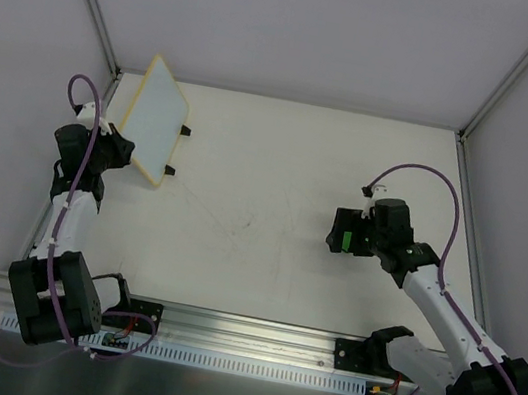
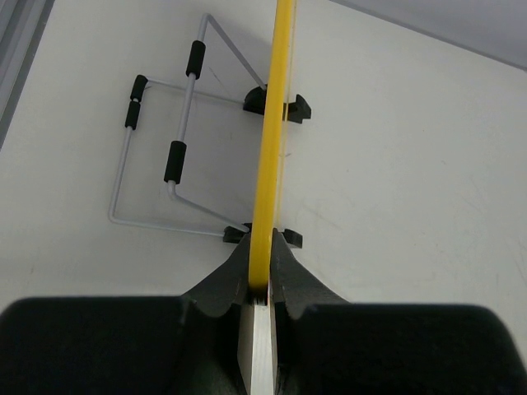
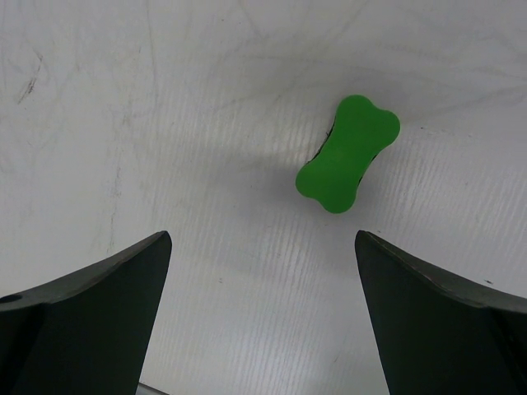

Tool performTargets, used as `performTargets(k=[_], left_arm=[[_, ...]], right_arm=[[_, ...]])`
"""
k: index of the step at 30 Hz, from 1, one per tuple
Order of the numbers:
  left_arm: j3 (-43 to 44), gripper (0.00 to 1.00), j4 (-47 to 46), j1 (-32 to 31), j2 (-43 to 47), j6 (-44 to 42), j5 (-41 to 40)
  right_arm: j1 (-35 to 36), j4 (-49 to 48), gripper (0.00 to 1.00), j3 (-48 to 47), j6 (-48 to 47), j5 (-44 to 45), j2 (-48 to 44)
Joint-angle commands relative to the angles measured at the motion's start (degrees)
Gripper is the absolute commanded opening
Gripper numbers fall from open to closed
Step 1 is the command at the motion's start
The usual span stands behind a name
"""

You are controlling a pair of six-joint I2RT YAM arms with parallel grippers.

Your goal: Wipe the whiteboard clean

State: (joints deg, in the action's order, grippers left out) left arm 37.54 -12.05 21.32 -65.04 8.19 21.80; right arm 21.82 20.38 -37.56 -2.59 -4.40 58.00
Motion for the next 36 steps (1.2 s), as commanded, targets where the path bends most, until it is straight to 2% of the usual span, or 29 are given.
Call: performTargets(k=[1, 7, 11, 12, 13, 14, 16, 24, 29, 30, 33, 36], left_arm=[[-1.59, 0.0, 11.96, 0.74, 1.75, -5.37, -7.74], [-2.56, 0.0, 14.87, 0.74, 2.37, -3.88, -6.6], [-3.09, 0.01, 15.04, 0.65, 0.97, -3.35, -8.7], [-3.0, 0.05, 15.04, 0.65, 0.62, -3.18, -9.14], [-2.91, 0.16, 15.22, 0.74, -0.08, -3.09, -9.93], [-2.74, 0.21, 15.31, 0.74, -0.44, -3.0, -10.37], [-2.38, 0.29, 15.39, 0.74, -1.23, -2.48, -11.6], [-1.68, 0.35, 15.48, 0.74, -2.9, -2.82, -13.1], [-1.24, 0.49, 15.57, 0.74, -2.38, -3.35, -13.28], [-1.07, 0.56, 15.57, 0.74, -2.12, -3.26, -13.54], [-0.71, 0.61, 15.75, 0.74, -1.24, -3.0, -13.54], [-0.63, 0.7, 15.92, 0.74, -0.53, -2.82, -13.54]], right_arm=[[-0.29, -0.52, 0.99, 0.12, -0.49, 1.15, -1.57], [-0.29, -0.43, 0.99, 0.38, -0.66, 1.07, -2.19], [-0.2, -0.52, 0.99, 0.56, -0.49, 0.89, -2.19], [-0.29, -0.61, 0.99, 0.56, -0.4, 0.89, -2.19], [-0.29, -0.52, 0.99, 0.56, -0.31, 0.71, -2.27], [-0.29, -0.52, 0.99, 0.56, -0.22, 0.71, -2.27], [-0.29, -0.52, 0.99, 0.73, -0.05, 0.62, -2.71], [-0.29, -0.43, 0.99, 1.44, 0.48, 0.54, -4.03], [-0.29, -0.52, 0.99, 1.88, 0.75, 0.54, -5.17], [-0.29, -0.52, 0.99, 1.96, 0.83, 0.62, -5.35], [-0.29, -0.52, 0.99, 1.96, 1.01, 0.71, -5.96], [-0.29, -0.34, 0.99, 2.05, 1.1, 0.54, -6.49]])
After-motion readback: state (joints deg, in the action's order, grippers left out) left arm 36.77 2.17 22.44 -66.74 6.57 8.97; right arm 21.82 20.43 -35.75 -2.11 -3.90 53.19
